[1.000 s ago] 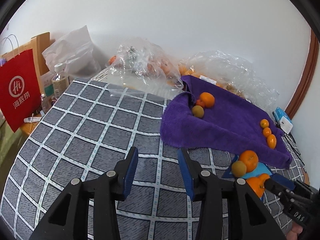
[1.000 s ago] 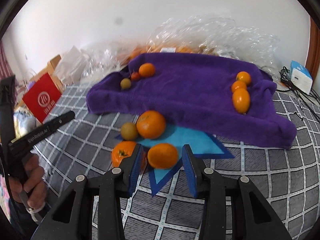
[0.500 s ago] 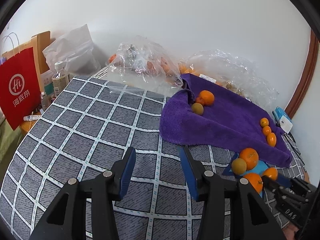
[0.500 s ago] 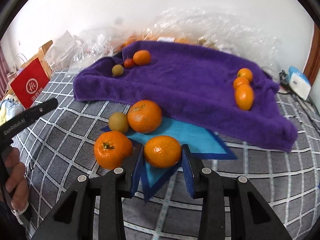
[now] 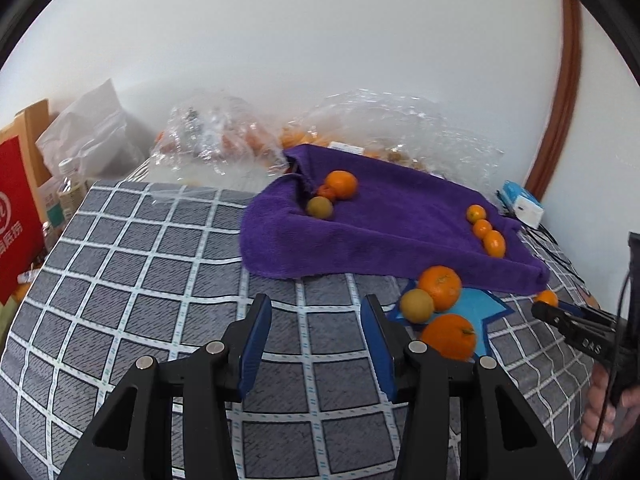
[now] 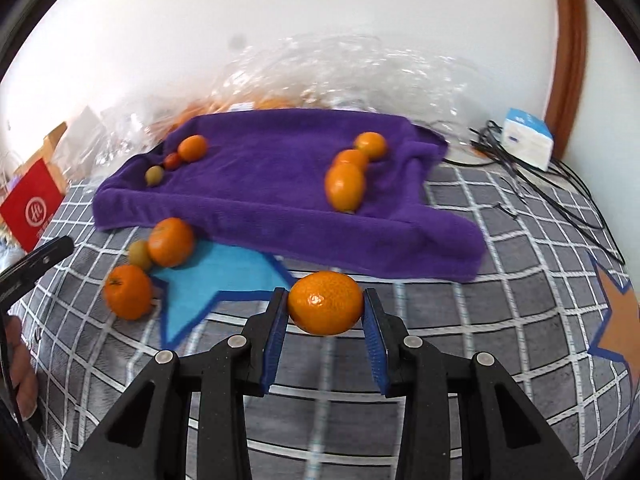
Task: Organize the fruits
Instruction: 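Grasp an orange with the right tool while the left tool grasps a large orange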
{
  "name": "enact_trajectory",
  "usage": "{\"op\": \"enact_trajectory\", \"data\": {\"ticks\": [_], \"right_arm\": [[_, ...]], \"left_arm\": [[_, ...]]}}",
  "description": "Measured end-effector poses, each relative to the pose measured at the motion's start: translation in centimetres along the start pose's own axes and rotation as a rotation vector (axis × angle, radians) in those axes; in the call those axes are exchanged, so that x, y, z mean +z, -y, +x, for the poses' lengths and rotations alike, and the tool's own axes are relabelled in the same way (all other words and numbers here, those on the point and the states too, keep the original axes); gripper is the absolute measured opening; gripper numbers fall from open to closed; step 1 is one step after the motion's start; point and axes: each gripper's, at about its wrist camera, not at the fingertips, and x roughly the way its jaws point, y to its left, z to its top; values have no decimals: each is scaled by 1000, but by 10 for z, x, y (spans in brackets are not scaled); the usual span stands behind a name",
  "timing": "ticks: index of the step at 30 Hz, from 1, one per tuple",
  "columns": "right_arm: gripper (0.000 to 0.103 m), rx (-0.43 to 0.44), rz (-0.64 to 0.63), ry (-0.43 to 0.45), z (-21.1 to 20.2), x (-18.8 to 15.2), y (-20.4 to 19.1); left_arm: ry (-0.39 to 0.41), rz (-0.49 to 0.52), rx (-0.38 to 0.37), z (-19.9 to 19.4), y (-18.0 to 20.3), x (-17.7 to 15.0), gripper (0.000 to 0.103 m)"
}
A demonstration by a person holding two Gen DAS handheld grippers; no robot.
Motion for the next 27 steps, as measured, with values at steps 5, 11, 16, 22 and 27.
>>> {"op": "enact_trajectory", "data": {"ticks": [5,11,16,22,27], "right_arm": [[37,12,57,-9,3,-5,16],[37,11,88,-3,1,-6,30],[37,31,90,11,-1,-8,31],[37,-4,60,18,-2,-11,25],[37,0,53,23,-4,-14,23]], "left_arm": [[30,15,-6,-4,4,1,45],[-47,50,-63,0,28,-1,56],[-82,66,-135,-1,57,0,61],[-171,84,-99,28,80,-2,61],[-194,84,-83,40,81,-8,61]]}}
